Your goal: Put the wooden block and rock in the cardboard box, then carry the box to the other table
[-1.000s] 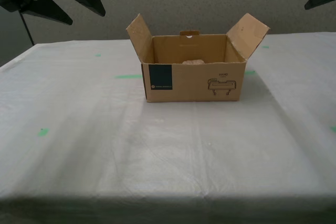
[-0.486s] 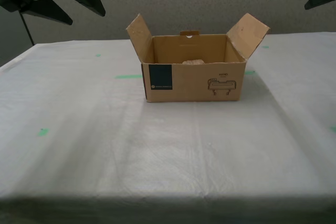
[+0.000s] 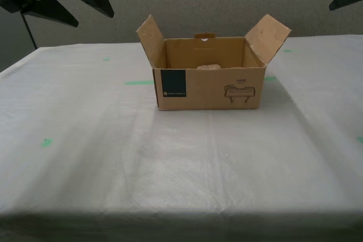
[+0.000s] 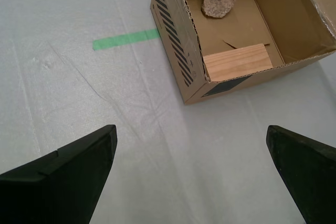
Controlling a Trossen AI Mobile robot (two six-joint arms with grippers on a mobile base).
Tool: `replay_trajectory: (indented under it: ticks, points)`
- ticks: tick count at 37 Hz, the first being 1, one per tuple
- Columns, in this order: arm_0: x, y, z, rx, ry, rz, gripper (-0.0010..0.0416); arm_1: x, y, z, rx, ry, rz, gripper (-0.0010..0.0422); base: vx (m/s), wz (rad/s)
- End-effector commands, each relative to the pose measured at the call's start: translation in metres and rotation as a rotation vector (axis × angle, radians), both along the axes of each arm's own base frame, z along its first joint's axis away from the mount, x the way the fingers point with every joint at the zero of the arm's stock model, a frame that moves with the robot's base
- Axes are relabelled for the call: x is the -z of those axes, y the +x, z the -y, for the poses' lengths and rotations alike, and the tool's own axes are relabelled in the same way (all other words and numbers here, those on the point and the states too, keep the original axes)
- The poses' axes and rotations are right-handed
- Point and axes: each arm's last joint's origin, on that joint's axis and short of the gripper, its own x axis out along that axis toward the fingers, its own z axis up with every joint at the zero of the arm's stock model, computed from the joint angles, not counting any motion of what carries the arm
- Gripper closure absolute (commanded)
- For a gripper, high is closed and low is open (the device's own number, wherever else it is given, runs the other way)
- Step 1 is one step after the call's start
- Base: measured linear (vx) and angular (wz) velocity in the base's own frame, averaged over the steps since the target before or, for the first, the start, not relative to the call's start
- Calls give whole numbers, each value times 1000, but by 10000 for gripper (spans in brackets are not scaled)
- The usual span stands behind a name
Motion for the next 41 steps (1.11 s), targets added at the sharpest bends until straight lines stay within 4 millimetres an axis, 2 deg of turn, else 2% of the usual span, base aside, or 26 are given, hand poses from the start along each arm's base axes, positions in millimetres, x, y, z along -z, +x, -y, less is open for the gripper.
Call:
replay_trajectory:
  ticks: [1, 41]
  points:
    - [0, 0, 0, 1, 0, 3, 18, 0, 0, 0, 1, 0, 3, 23, 0, 0]
    - [0, 0, 0, 1, 0, 3, 18, 0, 0, 0, 1, 0, 3, 23, 0, 0]
